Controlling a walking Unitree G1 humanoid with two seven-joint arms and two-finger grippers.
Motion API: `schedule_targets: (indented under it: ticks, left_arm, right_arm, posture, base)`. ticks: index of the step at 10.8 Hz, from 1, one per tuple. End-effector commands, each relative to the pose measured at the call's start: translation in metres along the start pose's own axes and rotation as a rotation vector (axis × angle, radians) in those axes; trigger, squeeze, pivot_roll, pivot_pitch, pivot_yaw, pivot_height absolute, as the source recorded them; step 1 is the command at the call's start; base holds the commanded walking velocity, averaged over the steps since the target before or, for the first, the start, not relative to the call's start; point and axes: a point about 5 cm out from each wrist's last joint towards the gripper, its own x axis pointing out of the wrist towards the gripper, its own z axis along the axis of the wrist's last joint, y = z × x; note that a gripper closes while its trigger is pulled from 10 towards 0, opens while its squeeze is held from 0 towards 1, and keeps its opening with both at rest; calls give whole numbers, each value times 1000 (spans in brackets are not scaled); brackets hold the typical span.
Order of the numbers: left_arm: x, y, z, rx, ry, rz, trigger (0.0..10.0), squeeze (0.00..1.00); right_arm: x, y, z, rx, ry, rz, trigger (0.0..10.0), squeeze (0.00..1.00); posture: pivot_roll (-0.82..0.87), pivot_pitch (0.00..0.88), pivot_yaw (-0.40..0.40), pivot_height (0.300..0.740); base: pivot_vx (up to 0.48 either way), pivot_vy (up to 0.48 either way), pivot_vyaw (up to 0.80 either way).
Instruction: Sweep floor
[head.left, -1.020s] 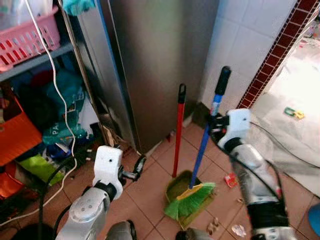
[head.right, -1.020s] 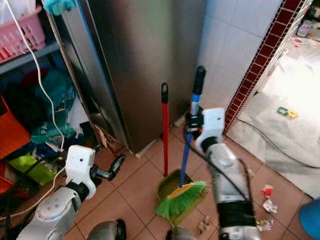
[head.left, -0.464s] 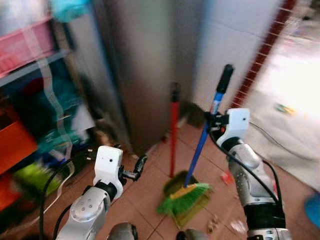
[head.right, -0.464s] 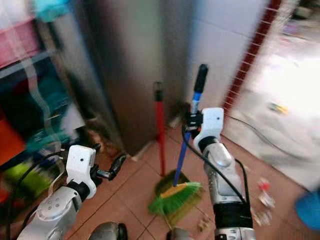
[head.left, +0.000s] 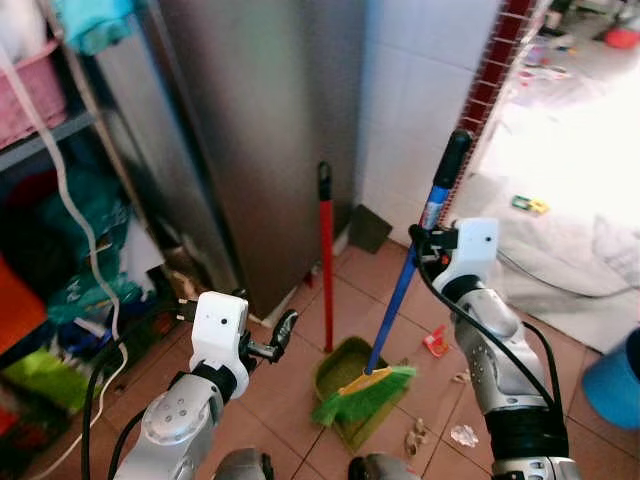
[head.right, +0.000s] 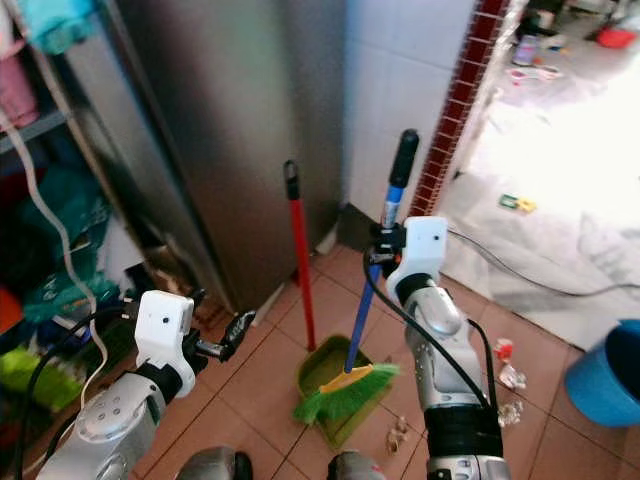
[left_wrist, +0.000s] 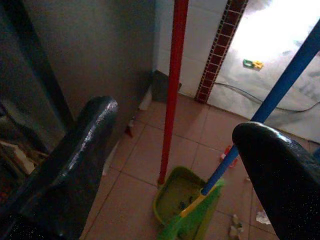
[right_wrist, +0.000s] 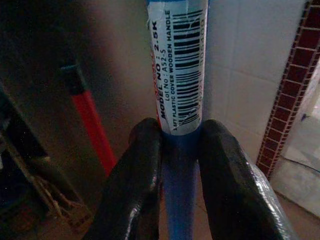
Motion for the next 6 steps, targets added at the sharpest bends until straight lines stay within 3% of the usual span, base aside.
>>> schedule_targets:
  ticks: [1, 6]
  left_arm:
    - [-2, 1, -1, 7, 5, -1, 10000, 0]
    - [-2, 1, -2, -2, 7, 7, 10000, 0]
  right_arm:
    - [2, 2, 5, 2, -20, 12, 0, 0]
    - [3, 3, 6, -1, -18, 21, 0, 0]
  posture:
    - [25, 65, 15, 740]
    - [25, 68, 10, 740]
  base:
    - [-281, 0, 0]
    - [-335, 0, 0]
